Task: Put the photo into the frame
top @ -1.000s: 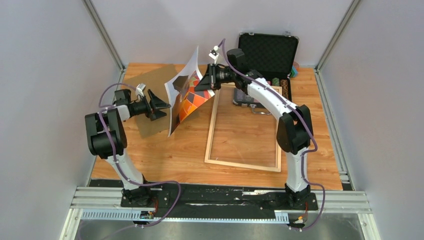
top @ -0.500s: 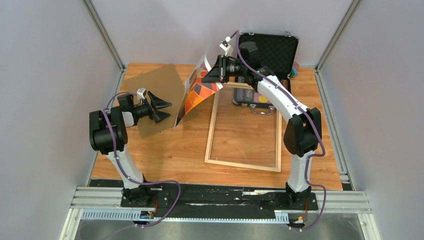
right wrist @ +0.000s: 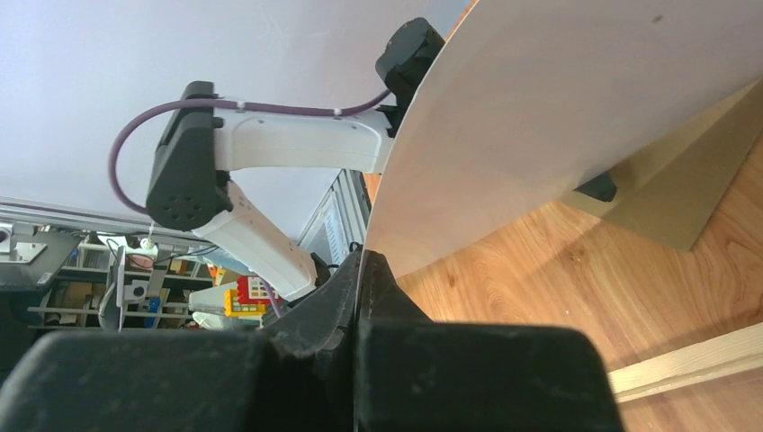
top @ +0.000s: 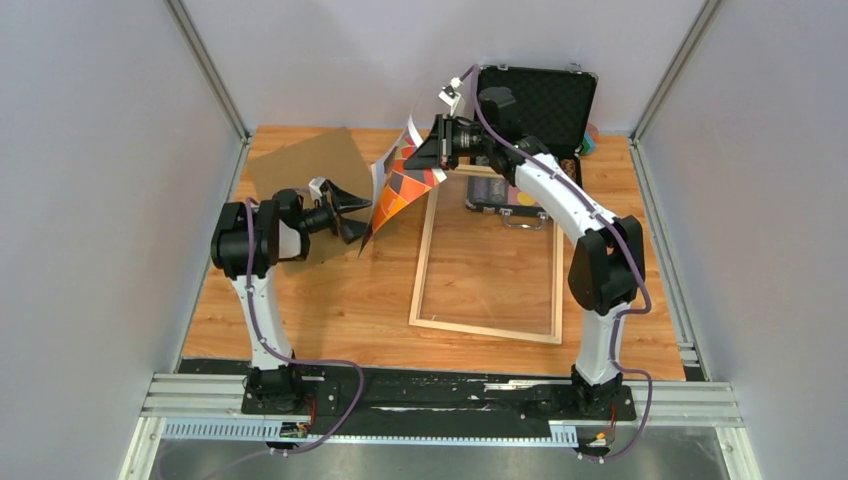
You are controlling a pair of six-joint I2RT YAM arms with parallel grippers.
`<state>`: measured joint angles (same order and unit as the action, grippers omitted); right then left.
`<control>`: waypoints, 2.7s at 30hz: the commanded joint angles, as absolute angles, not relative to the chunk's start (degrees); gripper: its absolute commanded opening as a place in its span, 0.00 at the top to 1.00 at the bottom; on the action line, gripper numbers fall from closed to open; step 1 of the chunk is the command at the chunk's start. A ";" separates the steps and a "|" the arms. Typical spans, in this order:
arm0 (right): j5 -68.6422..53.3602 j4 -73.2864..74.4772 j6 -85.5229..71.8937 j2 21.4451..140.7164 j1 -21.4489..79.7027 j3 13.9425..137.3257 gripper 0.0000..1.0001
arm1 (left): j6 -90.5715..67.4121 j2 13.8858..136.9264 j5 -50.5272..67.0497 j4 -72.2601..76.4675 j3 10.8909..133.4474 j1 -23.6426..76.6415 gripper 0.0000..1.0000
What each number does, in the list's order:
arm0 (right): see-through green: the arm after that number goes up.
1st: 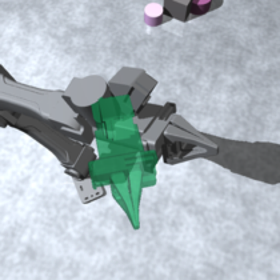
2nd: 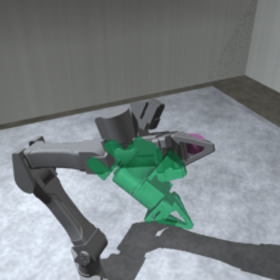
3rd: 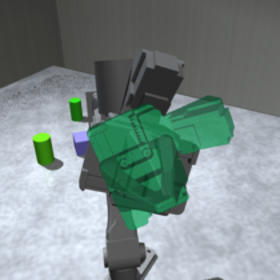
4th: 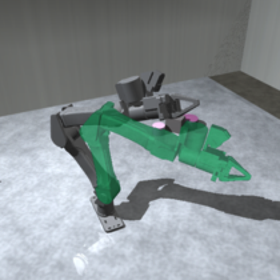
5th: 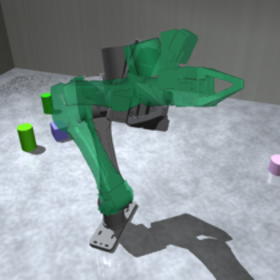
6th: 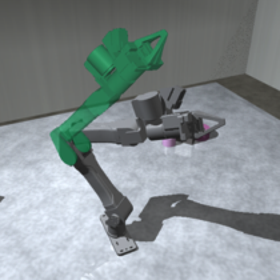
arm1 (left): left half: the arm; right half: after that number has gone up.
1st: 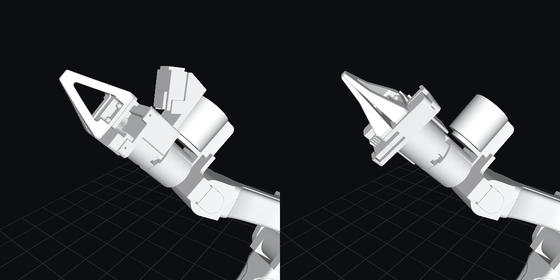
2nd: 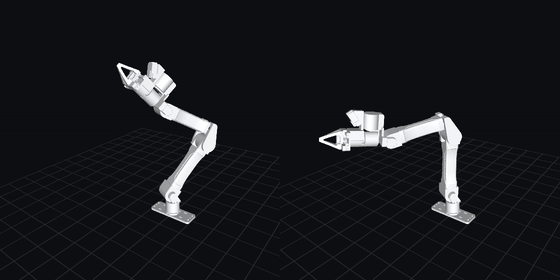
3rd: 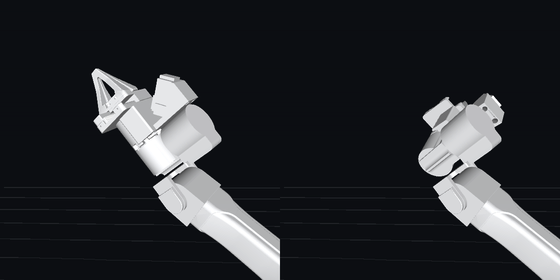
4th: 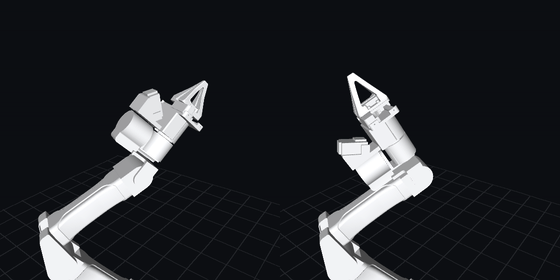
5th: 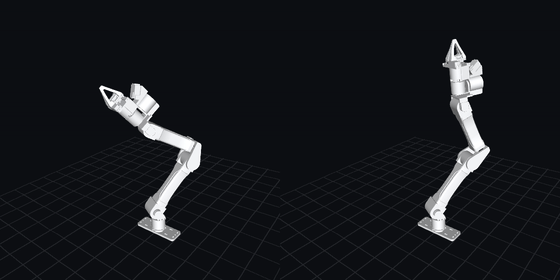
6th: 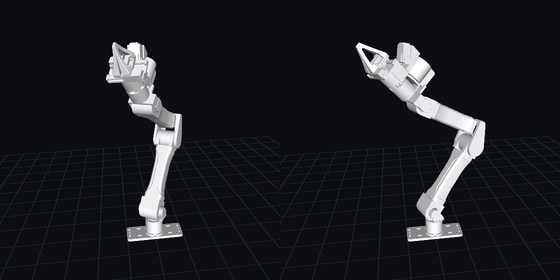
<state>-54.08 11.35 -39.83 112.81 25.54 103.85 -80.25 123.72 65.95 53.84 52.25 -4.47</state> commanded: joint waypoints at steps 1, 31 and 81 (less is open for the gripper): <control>-55.87 7.79 -40.87 108.51 25.06 103.71 1.00 | -97.43 129.43 64.82 75.06 53.50 -2.57 0.01; -56.92 -4.22 -35.17 95.48 20.63 77.05 1.00 | -108.52 133.78 56.86 83.33 58.73 1.12 0.20; -50.89 3.19 -16.35 83.47 14.64 54.45 0.55 | -50.92 108.95 64.45 18.36 67.44 5.40 1.00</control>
<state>-52.71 3.18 -19.38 87.29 15.42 55.81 -54.89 111.20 62.00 21.15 64.90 3.22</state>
